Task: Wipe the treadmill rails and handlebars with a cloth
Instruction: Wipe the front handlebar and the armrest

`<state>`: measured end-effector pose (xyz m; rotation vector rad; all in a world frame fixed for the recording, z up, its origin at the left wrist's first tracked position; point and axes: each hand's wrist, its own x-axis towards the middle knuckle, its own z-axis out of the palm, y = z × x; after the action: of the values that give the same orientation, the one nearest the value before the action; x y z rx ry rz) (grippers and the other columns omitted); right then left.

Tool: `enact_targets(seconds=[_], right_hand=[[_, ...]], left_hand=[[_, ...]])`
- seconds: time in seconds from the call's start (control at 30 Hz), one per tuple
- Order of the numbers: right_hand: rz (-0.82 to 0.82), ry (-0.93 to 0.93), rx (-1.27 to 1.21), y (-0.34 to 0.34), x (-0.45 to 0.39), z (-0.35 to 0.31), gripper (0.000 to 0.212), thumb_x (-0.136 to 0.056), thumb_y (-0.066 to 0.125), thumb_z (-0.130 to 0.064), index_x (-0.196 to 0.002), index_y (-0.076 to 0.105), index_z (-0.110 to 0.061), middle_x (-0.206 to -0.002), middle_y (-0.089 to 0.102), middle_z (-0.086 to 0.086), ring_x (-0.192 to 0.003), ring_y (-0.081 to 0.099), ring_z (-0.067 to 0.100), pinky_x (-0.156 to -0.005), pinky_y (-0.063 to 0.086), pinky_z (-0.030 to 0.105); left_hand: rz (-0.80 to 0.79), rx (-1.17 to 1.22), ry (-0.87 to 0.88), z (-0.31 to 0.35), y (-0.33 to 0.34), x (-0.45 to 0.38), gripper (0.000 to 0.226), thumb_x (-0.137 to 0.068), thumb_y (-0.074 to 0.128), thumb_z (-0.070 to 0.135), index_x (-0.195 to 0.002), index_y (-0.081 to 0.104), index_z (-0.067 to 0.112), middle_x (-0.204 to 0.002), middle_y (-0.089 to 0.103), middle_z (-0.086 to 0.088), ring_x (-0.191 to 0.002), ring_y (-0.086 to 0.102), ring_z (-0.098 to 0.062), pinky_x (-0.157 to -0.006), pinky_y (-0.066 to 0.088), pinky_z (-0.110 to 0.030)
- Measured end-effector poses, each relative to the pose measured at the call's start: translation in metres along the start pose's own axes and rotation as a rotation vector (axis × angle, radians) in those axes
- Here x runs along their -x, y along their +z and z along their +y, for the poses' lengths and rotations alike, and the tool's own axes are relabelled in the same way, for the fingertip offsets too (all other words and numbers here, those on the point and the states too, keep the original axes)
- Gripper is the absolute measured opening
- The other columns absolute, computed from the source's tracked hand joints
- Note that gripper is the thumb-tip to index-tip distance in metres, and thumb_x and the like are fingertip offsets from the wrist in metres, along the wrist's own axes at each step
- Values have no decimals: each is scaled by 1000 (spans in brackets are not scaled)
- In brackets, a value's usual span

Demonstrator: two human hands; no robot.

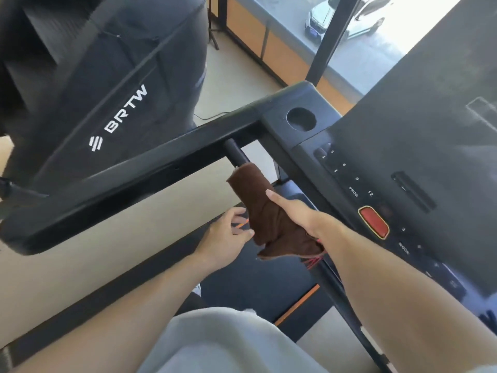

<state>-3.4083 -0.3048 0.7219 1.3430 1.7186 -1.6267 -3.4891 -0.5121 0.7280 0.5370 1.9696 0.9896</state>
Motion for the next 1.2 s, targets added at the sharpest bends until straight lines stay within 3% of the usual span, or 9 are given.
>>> enact_targets(seconds=[0.23,0.4,0.53,0.6,0.67,0.73,0.8,0.97,1.2], right_hand=[[70,-215,273,1,16,42,74,-77,60,-84,-120,68,-24,-109,75,-7,-98,72,14,-100,53,38],[310,-368,660,8,27,65,58,-94,58,-61,-136,43,-25,-110,67,2,-98,67,29,-78,51,40],[396,-441,1005,25,35,68,82,-103,54,-37,-164,0,-22,-139,48,14,-110,62,37,-75,50,42],[436,-450,1236,39,37,66,96,-101,58,-30,-163,-15,-24,-159,24,22,-132,48,40,-92,48,45],[451,-456,1419,50,34,60,98,-101,60,-36,-163,-16,-26,-168,-11,27,-152,18,47,-118,33,50],[476,-483,1531,59,25,50,88,-104,51,-40,-164,-9,-21,-164,-31,24,-155,-6,49,-125,19,56],[499,-531,1611,65,11,38,80,-106,45,-41,-165,-2,-15,-163,-36,20,-154,-18,49,-126,10,58],[516,-698,1575,68,-31,-14,76,-107,43,-35,-165,0,-13,-168,-28,11,-155,-16,45,-127,10,53],[494,-773,1262,70,-62,-69,84,-99,52,-13,-166,2,-21,-172,-15,11,-157,7,40,-123,29,47]], left_hand=[[16,65,-33,0,70,25,56,-92,70,28,-142,44,30,-126,63,12,-113,60,-9,-92,45,-28],[67,66,-78,-8,91,31,52,-93,70,28,-137,44,34,-118,65,17,-107,58,-7,-86,42,-27],[110,113,-111,-14,94,31,47,-92,70,27,-130,47,39,-111,64,22,-109,61,-10,-89,49,-31],[129,130,-111,-16,89,28,48,-92,71,25,-132,48,38,-115,64,19,-108,61,-8,-85,48,-27],[148,157,-109,-17,82,24,46,-91,70,24,-130,49,38,-117,64,19,-106,61,-4,-80,45,-22],[166,170,-114,-17,70,19,42,-91,70,25,-123,49,43,-117,64,20,-106,62,-4,-80,45,-22],[188,167,-120,-18,56,14,40,-92,71,27,-122,49,42,-118,64,19,-107,63,-6,-83,47,-24],[229,180,-161,-24,19,-3,43,-93,69,24,-131,52,33,-114,64,22,-104,63,-3,-93,51,-31],[215,110,-175,-38,-39,-31,33,-93,69,23,-122,57,32,-110,67,18,-99,64,-1,-80,47,-19]])
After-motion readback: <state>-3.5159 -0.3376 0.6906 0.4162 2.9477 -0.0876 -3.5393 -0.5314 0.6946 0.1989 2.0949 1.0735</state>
